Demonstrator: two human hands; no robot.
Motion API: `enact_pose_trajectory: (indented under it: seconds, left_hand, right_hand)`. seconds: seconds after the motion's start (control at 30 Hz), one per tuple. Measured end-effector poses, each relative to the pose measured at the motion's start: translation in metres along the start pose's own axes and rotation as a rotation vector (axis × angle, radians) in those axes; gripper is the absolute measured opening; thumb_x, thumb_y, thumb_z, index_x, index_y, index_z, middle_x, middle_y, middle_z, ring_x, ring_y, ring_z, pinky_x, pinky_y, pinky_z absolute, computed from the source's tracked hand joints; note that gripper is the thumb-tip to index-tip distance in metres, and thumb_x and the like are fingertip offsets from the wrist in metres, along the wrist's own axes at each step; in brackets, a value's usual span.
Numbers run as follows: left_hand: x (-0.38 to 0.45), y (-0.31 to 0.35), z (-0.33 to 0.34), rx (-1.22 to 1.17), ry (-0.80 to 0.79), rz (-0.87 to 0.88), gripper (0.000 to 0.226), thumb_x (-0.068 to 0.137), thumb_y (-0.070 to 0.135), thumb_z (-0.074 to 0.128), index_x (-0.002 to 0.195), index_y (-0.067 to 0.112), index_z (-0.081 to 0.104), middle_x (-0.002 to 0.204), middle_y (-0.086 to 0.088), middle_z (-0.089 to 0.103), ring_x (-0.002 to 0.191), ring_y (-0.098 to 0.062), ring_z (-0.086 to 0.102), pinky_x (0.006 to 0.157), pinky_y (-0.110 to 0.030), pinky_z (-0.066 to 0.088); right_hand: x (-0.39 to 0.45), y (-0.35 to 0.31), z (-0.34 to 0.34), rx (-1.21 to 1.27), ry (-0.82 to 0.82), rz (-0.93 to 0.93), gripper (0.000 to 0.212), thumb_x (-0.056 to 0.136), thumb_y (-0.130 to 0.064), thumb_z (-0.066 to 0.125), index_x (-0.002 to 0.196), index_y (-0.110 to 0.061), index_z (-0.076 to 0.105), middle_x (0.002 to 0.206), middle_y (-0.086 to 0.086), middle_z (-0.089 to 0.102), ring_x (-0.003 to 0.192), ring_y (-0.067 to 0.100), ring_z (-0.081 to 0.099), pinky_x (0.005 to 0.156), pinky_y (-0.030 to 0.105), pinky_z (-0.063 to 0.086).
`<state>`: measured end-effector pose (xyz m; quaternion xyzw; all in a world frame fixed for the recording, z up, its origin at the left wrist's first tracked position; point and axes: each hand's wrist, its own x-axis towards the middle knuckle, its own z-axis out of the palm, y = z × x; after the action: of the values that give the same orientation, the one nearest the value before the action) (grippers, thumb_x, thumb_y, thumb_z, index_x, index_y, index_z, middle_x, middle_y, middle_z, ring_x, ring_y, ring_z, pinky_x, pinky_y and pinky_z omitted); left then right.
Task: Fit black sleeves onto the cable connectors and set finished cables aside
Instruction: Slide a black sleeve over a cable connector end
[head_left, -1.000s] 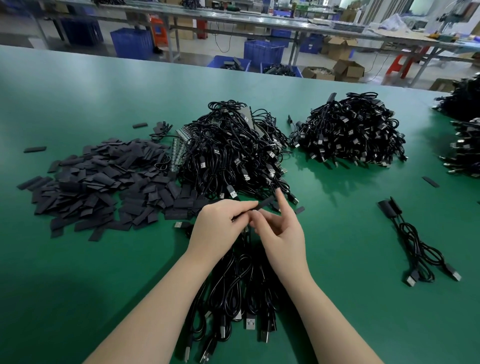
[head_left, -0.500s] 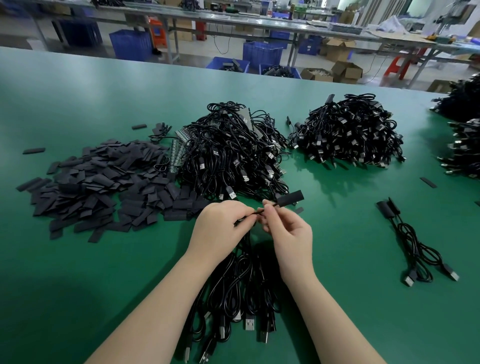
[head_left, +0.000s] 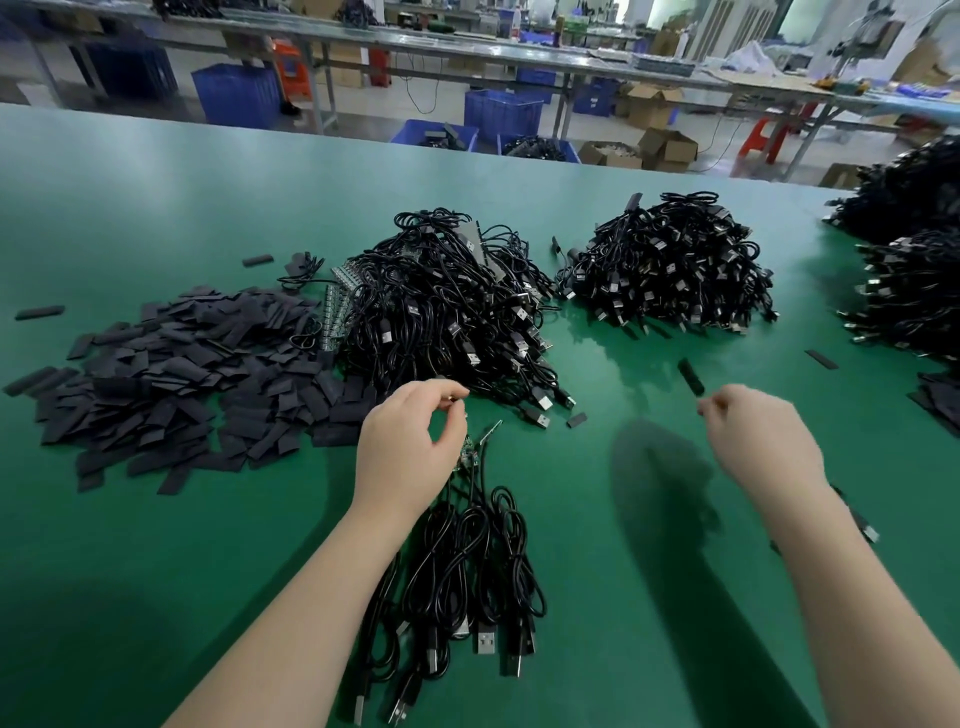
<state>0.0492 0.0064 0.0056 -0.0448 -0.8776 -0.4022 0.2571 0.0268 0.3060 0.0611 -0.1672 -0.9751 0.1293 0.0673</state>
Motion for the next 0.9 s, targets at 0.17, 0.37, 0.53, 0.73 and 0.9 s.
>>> enact_pose_trajectory:
  seconds: [0.17,0.37,0.53,0.73,0.9]
  left_hand:
    - [-0.001,-0.005,0.0,0.044,-0.029,-0.015,0.017,0.092,0.017,0.059,0.103,0.023,0.071,0.096,0.017,0.062,0.086,0.0,0.058,0.078,-0.031,0.054]
    - [-0.001,-0.006,0.001,0.165,-0.155,0.005,0.026,0.093,0.023,0.058,0.115,0.025,0.071,0.102,0.014,0.068,0.091,-0.006,0.062,0.081,-0.034,0.054]
    - [0.0,-0.008,0.005,0.347,-0.311,0.015,0.03,0.094,0.036,0.053,0.118,0.028,0.07,0.116,0.012,0.066,0.109,-0.014,0.057,0.09,-0.035,0.048]
    - [0.001,-0.012,0.004,0.321,-0.365,-0.004,0.027,0.094,0.038,0.054,0.115,0.031,0.071,0.116,0.015,0.064,0.113,-0.013,0.054,0.091,-0.034,0.047]
    - [0.0,-0.012,0.004,0.292,-0.365,0.005,0.02,0.092,0.037,0.057,0.103,0.033,0.074,0.107,0.017,0.066,0.106,-0.012,0.054,0.086,-0.033,0.047]
  right_hand:
    - [-0.01,0.034,0.027,-0.395,-0.206,0.175,0.038,0.106,-0.041,0.027,0.141,-0.031,0.037,0.156,0.013,0.027,0.142,0.04,0.023,0.111,0.057,0.026]
    - [0.003,0.061,0.021,-0.364,-0.198,0.298,0.056,0.101,-0.013,0.026,0.153,-0.032,0.023,0.165,0.009,0.013,0.149,0.035,0.013,0.119,0.055,0.014]
    - [-0.016,0.014,0.019,-0.249,0.095,-0.037,0.056,0.092,-0.008,0.051,0.146,-0.015,0.042,0.145,0.019,0.045,0.126,0.039,0.046,0.1,0.048,0.042]
    - [-0.065,-0.086,0.044,0.237,-0.239,-0.367,0.024,0.095,-0.046,0.055,0.105,-0.029,0.07,0.081,-0.01,0.065,0.082,0.019,0.062,0.072,0.031,0.051]
    - [-0.064,-0.128,0.07,0.162,-0.231,-0.182,0.051,0.09,-0.065,0.051,0.083,-0.016,0.063,0.078,0.0,0.061,0.071,0.023,0.058,0.057,0.027,0.04]
